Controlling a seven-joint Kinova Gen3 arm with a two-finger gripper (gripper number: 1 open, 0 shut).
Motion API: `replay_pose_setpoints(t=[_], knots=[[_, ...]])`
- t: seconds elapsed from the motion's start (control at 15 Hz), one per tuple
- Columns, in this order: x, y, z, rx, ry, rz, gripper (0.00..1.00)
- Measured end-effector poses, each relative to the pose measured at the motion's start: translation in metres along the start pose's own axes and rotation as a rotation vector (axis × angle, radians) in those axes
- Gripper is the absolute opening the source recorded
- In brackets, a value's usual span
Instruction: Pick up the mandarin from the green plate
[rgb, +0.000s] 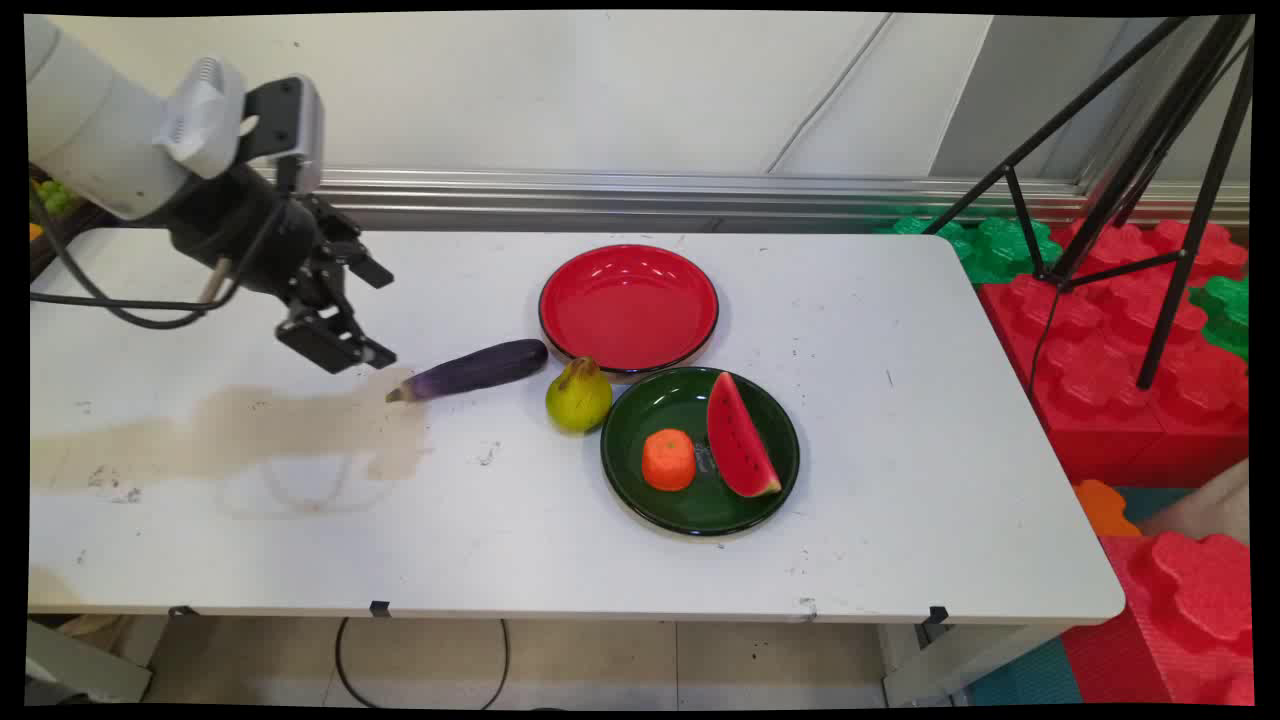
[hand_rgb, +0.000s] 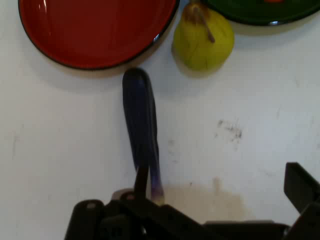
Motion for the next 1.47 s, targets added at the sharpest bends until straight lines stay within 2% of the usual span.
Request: replay_pose_setpoints(t=[0.8, 1.07, 1.47], knots=[[0.101, 0.047, 0.055, -0.042, 0.006, -0.057, 1.00], [0.131, 0.059, 0.089, -0.058, -0.012, -0.054, 1.00], [0.159, 0.069, 0.151, -0.102, -0.031, -0.022, 1.00]])
